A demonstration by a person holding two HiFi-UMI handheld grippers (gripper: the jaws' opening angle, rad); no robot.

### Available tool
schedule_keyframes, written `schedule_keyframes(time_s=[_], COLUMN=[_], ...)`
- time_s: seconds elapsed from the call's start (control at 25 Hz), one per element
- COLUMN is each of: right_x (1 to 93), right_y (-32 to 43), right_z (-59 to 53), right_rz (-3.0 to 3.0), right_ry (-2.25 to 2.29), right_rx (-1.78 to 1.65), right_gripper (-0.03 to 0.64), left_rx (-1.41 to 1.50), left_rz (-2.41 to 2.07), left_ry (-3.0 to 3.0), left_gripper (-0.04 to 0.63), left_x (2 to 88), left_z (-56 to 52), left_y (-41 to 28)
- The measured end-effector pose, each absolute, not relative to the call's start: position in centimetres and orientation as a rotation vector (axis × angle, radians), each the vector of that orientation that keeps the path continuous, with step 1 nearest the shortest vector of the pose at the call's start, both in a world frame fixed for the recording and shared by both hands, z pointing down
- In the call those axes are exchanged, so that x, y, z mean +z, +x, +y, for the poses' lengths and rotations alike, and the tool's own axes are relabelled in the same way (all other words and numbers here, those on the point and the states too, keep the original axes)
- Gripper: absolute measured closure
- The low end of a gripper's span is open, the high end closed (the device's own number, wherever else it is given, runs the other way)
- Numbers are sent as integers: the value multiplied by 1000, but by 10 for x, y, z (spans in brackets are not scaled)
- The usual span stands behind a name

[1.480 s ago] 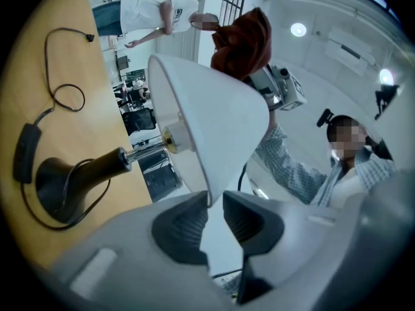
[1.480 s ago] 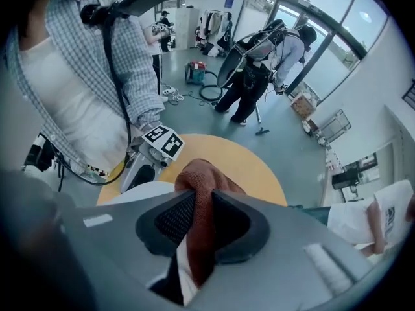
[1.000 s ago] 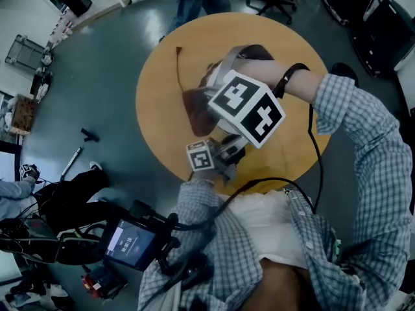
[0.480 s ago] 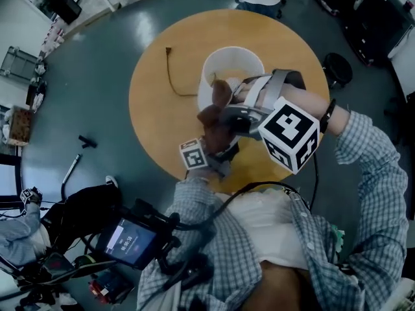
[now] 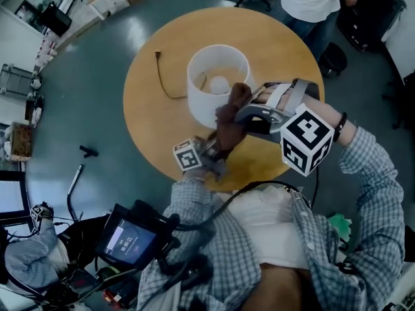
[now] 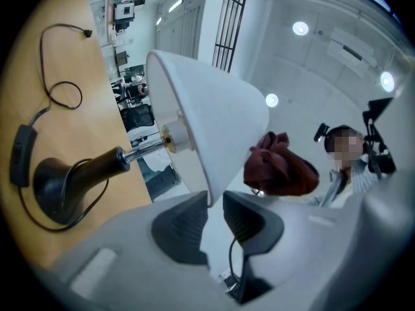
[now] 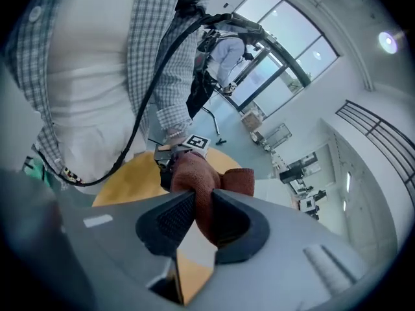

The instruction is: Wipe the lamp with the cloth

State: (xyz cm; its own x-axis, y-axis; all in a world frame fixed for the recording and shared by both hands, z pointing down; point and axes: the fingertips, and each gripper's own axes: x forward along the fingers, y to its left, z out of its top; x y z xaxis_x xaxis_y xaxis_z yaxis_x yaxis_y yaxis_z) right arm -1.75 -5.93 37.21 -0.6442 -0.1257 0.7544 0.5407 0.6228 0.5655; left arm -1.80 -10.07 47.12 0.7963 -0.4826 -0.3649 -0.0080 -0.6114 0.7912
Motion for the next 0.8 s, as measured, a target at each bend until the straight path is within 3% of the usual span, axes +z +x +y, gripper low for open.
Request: schedule_keyframes(time_s=[0.2, 0.44, 0.8], right_x=[385, 382, 444], right_y=[43, 24, 53], right_z=[-93, -114, -140], right_rz=[-2141, -2257, -2540], right_ry=[-151, 110, 460], right_rx=[-905, -680, -44], right_gripper=[540, 540, 540], left_rx=[-703, -713, -723], left_rz=[-372, -359, -409], left_ry=[2133, 2127, 2122], left_gripper=[523, 523, 522], left_x=[478, 459, 448], left_z=[-114, -99, -101], left_y=[15, -34, -37])
